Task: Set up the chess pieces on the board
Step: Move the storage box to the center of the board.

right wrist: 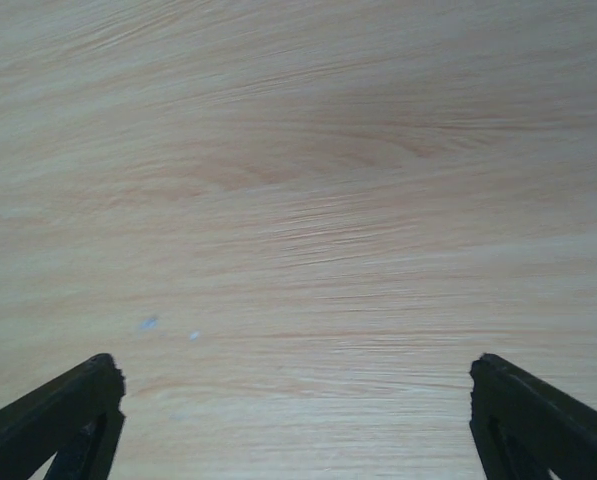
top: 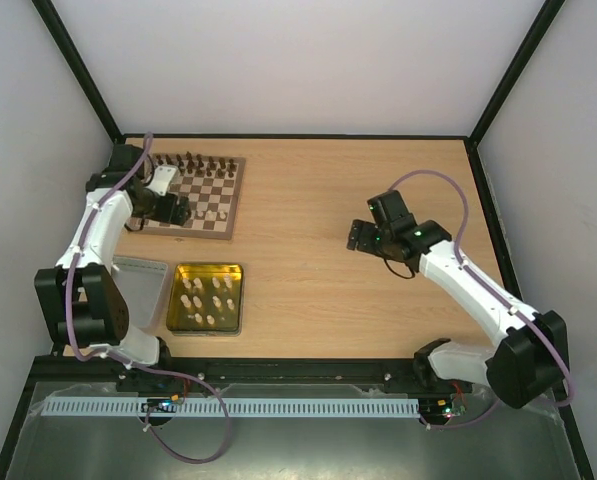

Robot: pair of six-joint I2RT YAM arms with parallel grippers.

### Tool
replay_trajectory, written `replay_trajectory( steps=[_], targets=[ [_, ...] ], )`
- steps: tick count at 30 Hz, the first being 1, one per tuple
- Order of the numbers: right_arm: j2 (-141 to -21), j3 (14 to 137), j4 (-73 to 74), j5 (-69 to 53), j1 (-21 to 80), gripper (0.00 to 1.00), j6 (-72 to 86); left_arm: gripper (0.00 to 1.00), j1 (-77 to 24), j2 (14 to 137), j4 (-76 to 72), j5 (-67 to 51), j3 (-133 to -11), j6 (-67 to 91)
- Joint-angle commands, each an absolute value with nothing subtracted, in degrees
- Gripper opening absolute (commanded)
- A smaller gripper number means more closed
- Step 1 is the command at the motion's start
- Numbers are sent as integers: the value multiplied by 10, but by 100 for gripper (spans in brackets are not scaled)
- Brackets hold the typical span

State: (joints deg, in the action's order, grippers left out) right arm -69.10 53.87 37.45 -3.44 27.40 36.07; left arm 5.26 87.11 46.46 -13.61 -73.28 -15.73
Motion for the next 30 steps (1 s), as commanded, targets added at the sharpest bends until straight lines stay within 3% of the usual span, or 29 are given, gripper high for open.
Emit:
replay_trajectory(
  steps=[1, 3, 7, 9, 16, 22, 30],
  targets=[
    [-738, 608, 402, -85, 342, 87, 361, 88, 101, 885, 494, -162, -764, -178],
    [-786, 652, 414, -90, 390, 79, 388, 81, 134, 902, 506, -188, -778, -187],
    [-890, 751, 418, -89, 490, 50, 418, 61, 203, 929, 530, -231, -805, -219],
    [-950, 802, 429, -98, 524, 42, 415, 56, 234, 934, 536, -247, -811, -234],
    [-1156, 1008, 518, -139, 589, 41, 368, 57, 293, 931, 562, -263, -791, -291],
    [-1210, 1031, 505, -172, 590, 42, 379, 58, 327, 926, 576, -280, -771, -324],
    [-1248, 1038, 492, -193, 590, 34, 390, 61, 336, 930, 587, -296, -768, -338]
  ],
)
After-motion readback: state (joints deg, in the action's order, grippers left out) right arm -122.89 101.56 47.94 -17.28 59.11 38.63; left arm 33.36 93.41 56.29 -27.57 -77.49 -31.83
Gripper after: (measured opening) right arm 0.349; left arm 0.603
